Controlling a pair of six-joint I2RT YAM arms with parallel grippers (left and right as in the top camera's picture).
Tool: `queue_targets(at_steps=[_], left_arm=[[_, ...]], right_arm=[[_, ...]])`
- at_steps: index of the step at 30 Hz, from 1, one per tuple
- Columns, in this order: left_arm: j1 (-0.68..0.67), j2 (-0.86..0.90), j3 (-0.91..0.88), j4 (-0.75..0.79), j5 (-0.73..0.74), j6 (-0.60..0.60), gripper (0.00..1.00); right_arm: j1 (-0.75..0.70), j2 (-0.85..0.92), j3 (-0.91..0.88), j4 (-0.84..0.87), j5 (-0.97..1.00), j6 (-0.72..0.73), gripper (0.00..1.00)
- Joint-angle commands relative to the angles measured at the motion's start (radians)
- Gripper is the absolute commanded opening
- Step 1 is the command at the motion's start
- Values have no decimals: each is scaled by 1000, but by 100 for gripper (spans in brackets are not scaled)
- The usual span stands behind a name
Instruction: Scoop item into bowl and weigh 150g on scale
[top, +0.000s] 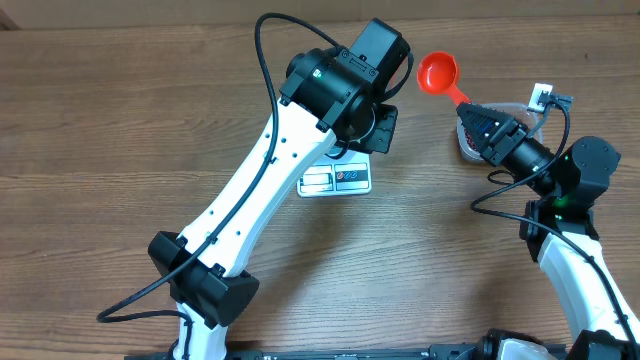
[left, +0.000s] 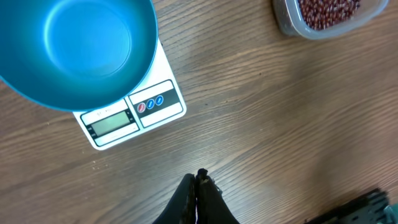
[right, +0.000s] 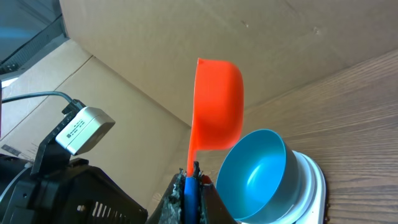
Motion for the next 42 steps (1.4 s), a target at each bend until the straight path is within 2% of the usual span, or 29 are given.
queue_targets(at_steps=[1, 12, 22, 27, 42], left_arm=[[5, -17, 19, -3, -9, 80, 4], [-32, -16, -37, -44, -192, 80, 5], [-45, -16, -244, 68, -195, 80, 5], [-63, -17, -327, 108, -267, 45, 4], [-132, -17, -348, 126, -423, -50, 5]], right_arm=[[-5, -8, 18, 3, -8, -12, 4], [-5, -8, 18, -5, -7, -12, 4], [-5, -8, 18, -8, -7, -12, 4], [-5, -8, 18, -8, -7, -13, 4], [-6, -8, 18, -30, -6, -14, 4]])
